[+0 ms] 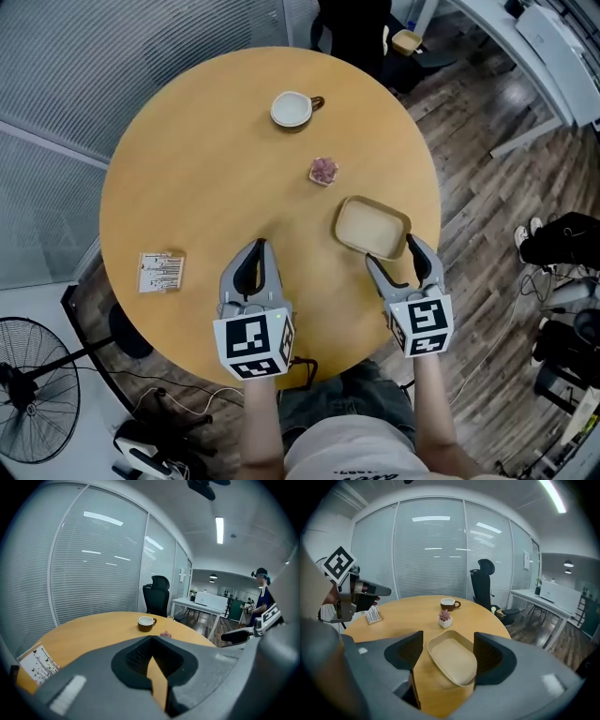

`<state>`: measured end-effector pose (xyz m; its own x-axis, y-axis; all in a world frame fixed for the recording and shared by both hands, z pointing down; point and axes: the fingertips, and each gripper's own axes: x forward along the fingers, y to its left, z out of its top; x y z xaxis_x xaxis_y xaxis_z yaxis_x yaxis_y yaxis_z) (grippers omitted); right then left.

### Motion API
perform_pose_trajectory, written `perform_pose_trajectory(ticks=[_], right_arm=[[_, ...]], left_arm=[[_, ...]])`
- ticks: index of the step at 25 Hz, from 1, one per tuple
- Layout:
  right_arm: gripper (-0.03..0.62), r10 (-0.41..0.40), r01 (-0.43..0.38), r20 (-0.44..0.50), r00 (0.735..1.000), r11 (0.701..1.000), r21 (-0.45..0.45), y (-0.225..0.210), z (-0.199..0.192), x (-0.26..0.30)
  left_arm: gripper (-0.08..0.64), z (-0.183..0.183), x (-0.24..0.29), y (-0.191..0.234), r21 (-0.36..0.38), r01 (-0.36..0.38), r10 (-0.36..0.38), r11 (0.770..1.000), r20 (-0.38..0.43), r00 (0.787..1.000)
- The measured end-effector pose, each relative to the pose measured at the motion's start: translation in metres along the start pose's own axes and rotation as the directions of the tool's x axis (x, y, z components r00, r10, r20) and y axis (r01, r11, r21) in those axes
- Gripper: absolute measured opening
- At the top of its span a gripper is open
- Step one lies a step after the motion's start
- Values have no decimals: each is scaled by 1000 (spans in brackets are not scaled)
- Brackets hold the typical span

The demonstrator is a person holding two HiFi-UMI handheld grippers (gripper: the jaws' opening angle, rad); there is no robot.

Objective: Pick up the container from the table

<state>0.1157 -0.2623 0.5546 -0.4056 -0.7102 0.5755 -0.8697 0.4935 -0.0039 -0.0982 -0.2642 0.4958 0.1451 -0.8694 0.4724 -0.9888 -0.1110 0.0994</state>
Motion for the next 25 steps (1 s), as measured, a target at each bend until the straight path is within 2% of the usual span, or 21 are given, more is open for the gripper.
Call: perform_pose_trajectory(ticks=[9,15,19,25], right_arm=[[357,20,-22,-119,993,1000,-15,8,-39,24],[348,29,-40,-192,981,998,-55,10,-60,33],[340,38,-51,-239,970,997,-51,13,-76,40],[292,43,-67,-278,960,995,-79,15,-88,46]], left_arm=[[0,-31,19,2,-6,23,-24,1000,-71,997],[0,-44,30,-2,-11,40,-41,999,-110,993],[0,-50,36,-2,-11,48,-49,999,-127,991],[0,-57,40,0,-16,51,-52,999,-145,988]])
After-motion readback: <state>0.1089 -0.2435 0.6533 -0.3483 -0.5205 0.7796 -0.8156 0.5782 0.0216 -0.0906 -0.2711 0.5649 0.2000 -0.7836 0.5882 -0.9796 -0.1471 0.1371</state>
